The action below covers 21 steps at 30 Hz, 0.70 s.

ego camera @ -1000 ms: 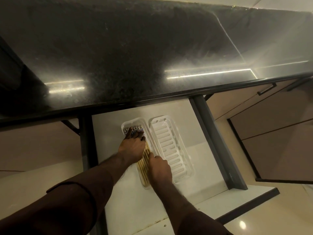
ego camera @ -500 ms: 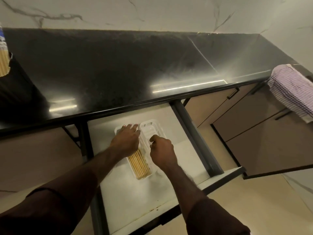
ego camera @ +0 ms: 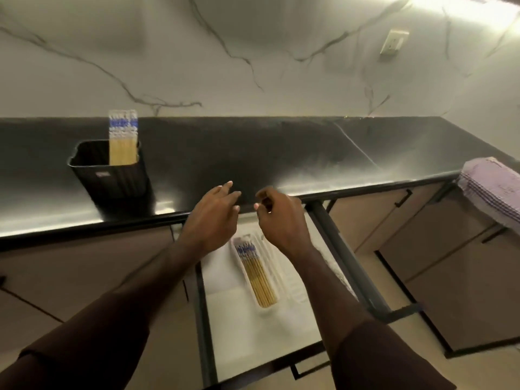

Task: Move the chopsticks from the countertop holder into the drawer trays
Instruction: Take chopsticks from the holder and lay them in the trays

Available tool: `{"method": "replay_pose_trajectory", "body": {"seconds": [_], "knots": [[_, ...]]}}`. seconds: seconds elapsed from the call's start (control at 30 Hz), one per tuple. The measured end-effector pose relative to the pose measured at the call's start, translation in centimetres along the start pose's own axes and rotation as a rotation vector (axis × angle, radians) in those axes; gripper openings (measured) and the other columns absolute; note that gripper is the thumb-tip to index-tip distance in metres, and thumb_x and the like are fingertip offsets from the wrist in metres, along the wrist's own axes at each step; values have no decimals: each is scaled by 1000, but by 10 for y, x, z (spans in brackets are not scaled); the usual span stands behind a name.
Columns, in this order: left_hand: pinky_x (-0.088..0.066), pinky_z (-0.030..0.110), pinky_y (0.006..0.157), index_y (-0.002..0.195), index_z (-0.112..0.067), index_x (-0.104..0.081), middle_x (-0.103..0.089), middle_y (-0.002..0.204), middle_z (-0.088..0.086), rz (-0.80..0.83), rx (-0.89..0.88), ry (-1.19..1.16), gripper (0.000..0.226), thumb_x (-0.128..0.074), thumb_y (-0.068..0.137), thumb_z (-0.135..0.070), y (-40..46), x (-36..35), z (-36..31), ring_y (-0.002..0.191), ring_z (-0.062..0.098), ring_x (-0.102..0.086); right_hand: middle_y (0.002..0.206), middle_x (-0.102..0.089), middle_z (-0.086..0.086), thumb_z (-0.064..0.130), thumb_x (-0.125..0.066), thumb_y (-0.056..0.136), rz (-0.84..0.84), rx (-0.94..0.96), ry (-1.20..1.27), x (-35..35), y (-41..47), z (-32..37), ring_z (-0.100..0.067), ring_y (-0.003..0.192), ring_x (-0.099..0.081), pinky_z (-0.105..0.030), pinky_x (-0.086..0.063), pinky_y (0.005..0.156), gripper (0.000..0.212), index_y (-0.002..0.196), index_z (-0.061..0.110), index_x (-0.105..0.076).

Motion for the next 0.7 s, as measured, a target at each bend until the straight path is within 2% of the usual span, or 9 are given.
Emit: {"method": "replay_pose_trajectory", "body": {"seconds": [0.17,0.27,0.33,0.4,0.47,0.53,0.7], "knots": [[-18,26,110,139,-12,-50,-39,151,11,-218,21,-41,41,-52,98,-17,-11,96,41,141,23,-35,97,-73,1,21,-61,93,-78,187,5,-7,24,98,-12,86,-67,-33,-56,83,19,111,16,-67],[-30,37,112,136,-13,-53,-45,148,11,-264,51,-32,41,-57,95,-17,-23,139,95,137,26,-42,93,-73,2,21,-63,91,-80,253,15,-38,39,157,-12,84,-68,-37,-56,82,18,108,16,-68],[-37,41,109,134,-12,-54,-48,145,14,-258,79,-31,41,-59,93,-16,-31,161,136,133,29,-46,96,-73,1,22,-63,92,-61,277,21,-61,48,190,-10,84,-66,-31,-56,83,19,110,16,-67],[-36,39,109,134,-11,-54,-47,145,14,-252,117,-26,42,-59,93,-15,-36,186,179,134,29,-46,100,-72,1,22,-63,93,-35,288,29,-88,60,223,-4,82,-62,-16,-50,79,20,112,17,-66],[-33,34,110,136,-11,-52,-46,147,11,-251,128,-9,44,-59,93,-15,-39,210,215,136,27,-43,104,-72,0,22,-64,93,-20,291,48,-115,71,251,-3,85,-62,-6,-42,75,22,114,16,-65],[-33,30,108,135,-11,-53,-47,146,11,-241,98,1,43,-59,92,-14,-36,227,236,135,26,-44,109,-72,0,21,-64,93,-18,267,76,-136,80,268,-5,92,-66,-6,-44,76,25,117,16,-65],[-35,36,111,136,-13,-53,-45,148,11,-230,70,-12,45,-60,92,-18,-9,243,276,136,24,-43,108,-72,-1,20,-65,93,-31,240,89,-179,102,291,-4,90,-67,-16,-53,82,24,117,16,-65]]}}
Point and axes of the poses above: each hand's wrist, its own y-axis towards the middle knuckle, its own x-axis out of the back of the hand, z = x × y, the point moved 8 cm from there along y, towards the middle knuckle
